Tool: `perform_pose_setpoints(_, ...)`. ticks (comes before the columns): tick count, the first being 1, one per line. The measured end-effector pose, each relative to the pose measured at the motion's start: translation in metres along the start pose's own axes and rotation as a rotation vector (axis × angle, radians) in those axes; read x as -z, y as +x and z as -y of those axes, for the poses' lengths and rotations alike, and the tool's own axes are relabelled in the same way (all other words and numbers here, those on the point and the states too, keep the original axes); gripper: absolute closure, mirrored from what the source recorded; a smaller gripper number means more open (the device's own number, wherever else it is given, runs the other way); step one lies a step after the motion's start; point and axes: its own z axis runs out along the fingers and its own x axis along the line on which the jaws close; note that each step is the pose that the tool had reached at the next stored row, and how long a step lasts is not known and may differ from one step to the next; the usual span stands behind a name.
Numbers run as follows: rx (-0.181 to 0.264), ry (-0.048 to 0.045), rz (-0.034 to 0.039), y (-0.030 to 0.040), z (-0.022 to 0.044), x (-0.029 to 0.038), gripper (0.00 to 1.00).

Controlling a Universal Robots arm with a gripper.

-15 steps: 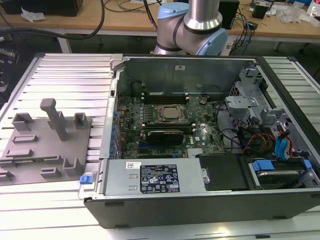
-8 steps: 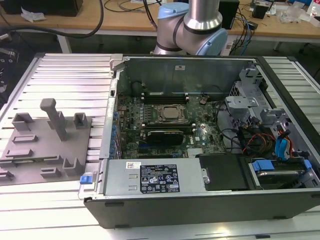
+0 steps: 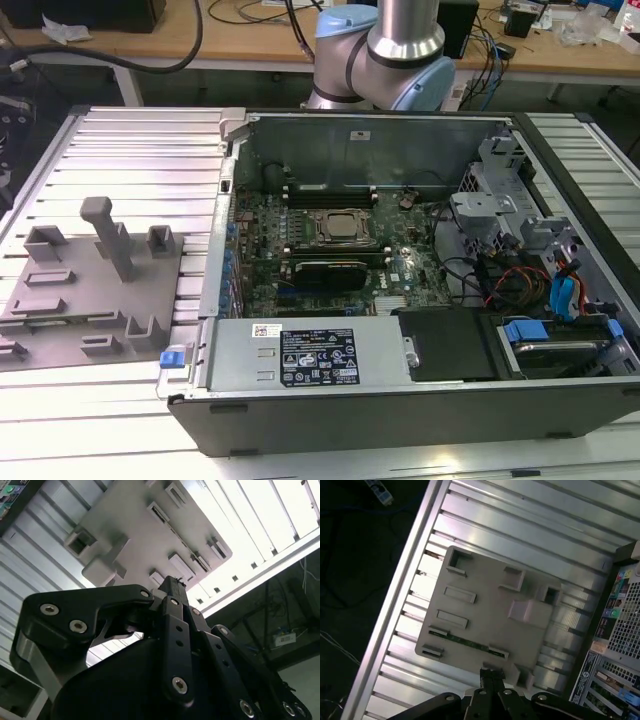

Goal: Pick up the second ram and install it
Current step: 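Pick up the second ram and move it above second insertion slot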

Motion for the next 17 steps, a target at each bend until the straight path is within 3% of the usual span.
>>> perform_pose_setpoints(11, 0.102, 0.0162, -0.0056, 0.0, 0.0, 0.0, 0.89)
perform_pose_setpoints(17, 0.246, 0.0225, -0.006, -0.0001, 0.0, -0.0001, 0.89)
